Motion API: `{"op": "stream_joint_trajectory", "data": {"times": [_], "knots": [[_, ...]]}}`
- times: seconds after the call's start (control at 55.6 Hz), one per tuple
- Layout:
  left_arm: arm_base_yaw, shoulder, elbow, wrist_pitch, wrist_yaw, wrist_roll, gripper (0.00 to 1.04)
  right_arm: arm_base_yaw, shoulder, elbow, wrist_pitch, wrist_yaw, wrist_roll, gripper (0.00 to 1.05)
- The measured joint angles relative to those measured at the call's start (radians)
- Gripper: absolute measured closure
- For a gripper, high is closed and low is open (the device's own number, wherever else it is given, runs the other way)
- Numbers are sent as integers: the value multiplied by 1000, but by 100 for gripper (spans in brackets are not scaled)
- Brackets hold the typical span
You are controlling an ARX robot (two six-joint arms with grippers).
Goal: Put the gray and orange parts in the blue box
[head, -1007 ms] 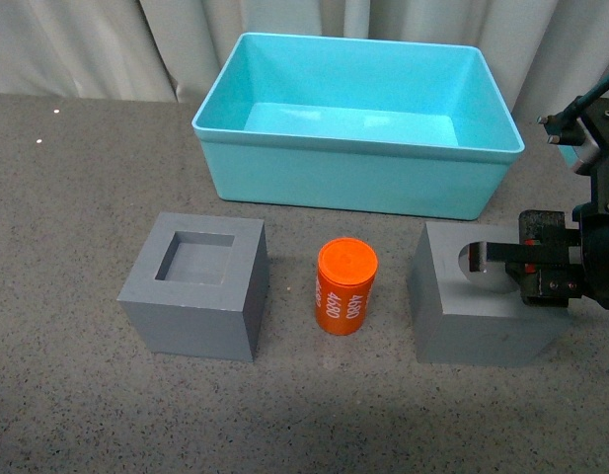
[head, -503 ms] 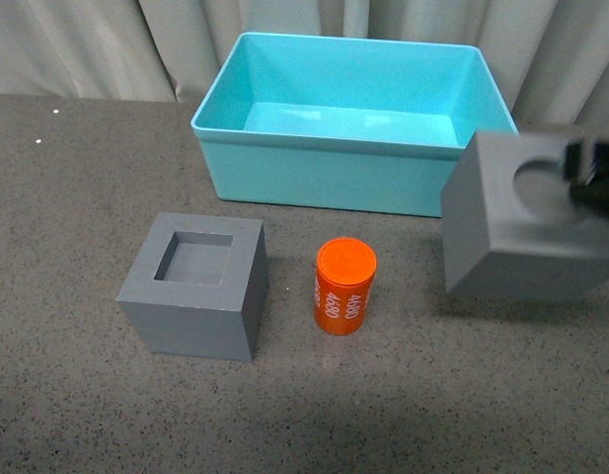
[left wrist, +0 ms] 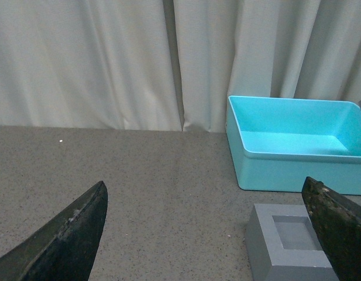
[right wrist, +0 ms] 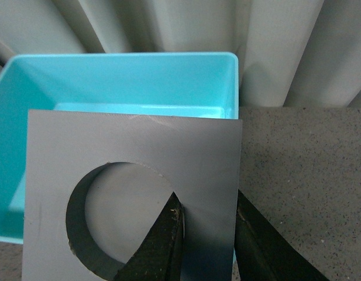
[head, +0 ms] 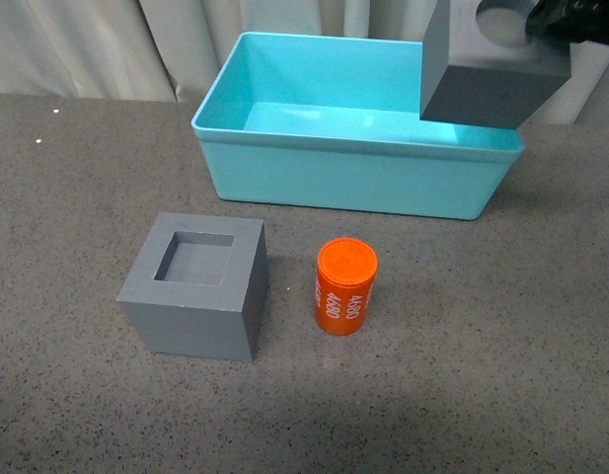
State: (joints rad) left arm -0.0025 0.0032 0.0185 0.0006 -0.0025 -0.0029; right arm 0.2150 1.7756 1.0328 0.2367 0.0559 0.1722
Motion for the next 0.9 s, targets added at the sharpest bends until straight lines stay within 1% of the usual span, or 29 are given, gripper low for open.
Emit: {"op": "stream_joint_trajectory", "data": {"times": [0.126, 0.288, 0.485, 0.683, 0.719, 0.737, 0.899], "knots": [[0, 0, 0, 0, 0, 0, 7, -3, 124, 92, -46, -9, 1, 87], [0, 0, 0, 0, 0, 0, 7, -2, 270, 253, -165, -32, 22, 87], [0, 0, 0, 0, 0, 0, 7, -3, 348, 366, -280, -39, 35, 87], [0, 0, 0, 0, 0, 0, 7, -3, 404, 428, -356, -42, 38, 87], [0, 0, 0, 0, 0, 0, 7, -3, 407, 430, -360, -39, 37, 84], [0, 0, 0, 0, 0, 0, 7, -3, 409, 431, -361, -39, 39, 80], [0, 0, 0, 0, 0, 0, 7, -7, 402, 427, -340, -47, 50, 57]]}}
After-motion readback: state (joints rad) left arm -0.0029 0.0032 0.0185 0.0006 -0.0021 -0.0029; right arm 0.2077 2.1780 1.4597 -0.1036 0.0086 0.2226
